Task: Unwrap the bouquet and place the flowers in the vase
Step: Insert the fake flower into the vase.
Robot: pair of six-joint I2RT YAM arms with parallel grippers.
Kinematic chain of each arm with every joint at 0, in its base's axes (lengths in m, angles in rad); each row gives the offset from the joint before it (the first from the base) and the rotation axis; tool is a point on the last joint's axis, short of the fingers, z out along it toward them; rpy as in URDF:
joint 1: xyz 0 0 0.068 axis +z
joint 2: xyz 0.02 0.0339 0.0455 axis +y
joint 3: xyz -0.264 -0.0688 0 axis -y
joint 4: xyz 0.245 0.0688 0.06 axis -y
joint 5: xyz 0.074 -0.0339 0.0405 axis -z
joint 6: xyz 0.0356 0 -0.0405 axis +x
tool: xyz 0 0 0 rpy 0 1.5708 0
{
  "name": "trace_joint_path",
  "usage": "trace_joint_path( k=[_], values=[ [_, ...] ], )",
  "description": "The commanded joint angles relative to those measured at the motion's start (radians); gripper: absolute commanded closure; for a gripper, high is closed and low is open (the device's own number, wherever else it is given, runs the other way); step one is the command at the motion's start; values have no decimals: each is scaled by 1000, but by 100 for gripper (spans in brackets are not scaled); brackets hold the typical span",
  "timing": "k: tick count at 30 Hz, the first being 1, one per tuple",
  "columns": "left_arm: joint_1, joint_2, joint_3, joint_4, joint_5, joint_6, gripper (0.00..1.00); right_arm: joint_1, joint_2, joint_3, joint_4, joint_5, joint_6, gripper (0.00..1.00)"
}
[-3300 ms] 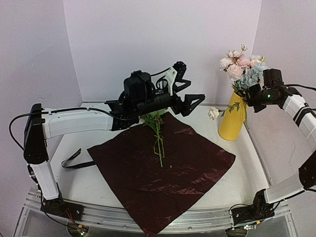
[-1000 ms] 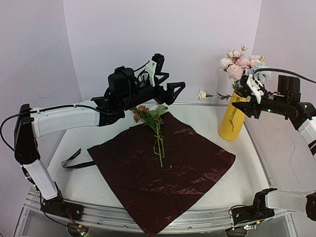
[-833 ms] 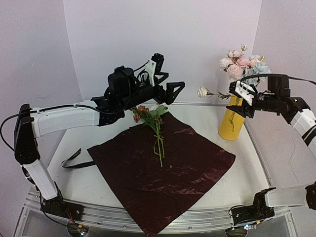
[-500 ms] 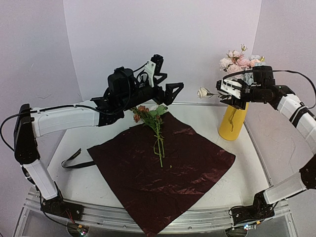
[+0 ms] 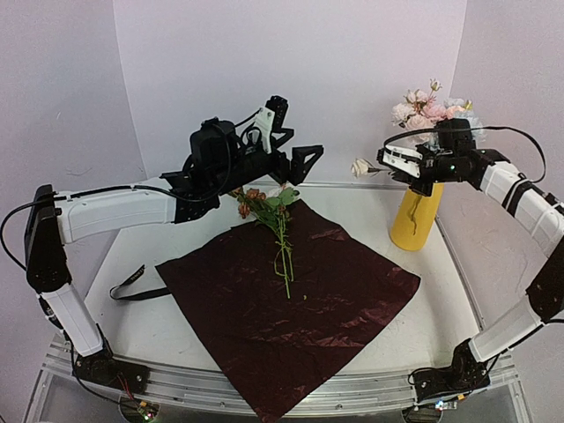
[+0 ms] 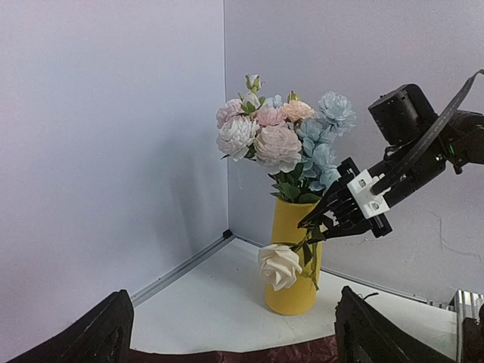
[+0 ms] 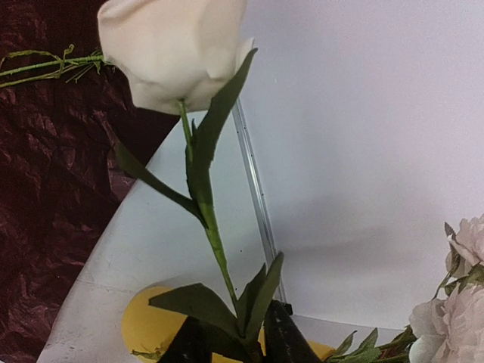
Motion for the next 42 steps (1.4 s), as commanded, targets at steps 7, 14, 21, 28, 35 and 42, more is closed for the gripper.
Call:
trace_joint_path(
  k=[7, 14, 21, 28, 35, 42],
  values=[
    [7, -53, -3, 31, -3, 2, 6, -1, 7, 66, 31, 3, 124, 100],
    [7, -69, -16, 31, 3, -3, 6, -80, -51, -6, 187, -125, 278, 100],
    [7, -98, -44, 31, 10, -11, 6, -184, -86, -104, 418, -239, 468, 100],
    [8, -117, -63, 31, 22, -17, 6, -205, -94, -172, 579, -296, 609, 100],
    [8, -121, -64, 33, 27, -17, 6, -218, -48, -171, 666, -378, 603, 100],
    [7, -121, -66, 31, 28, -24, 6, -264, 10, -174, 757, -422, 603, 100]
  ],
)
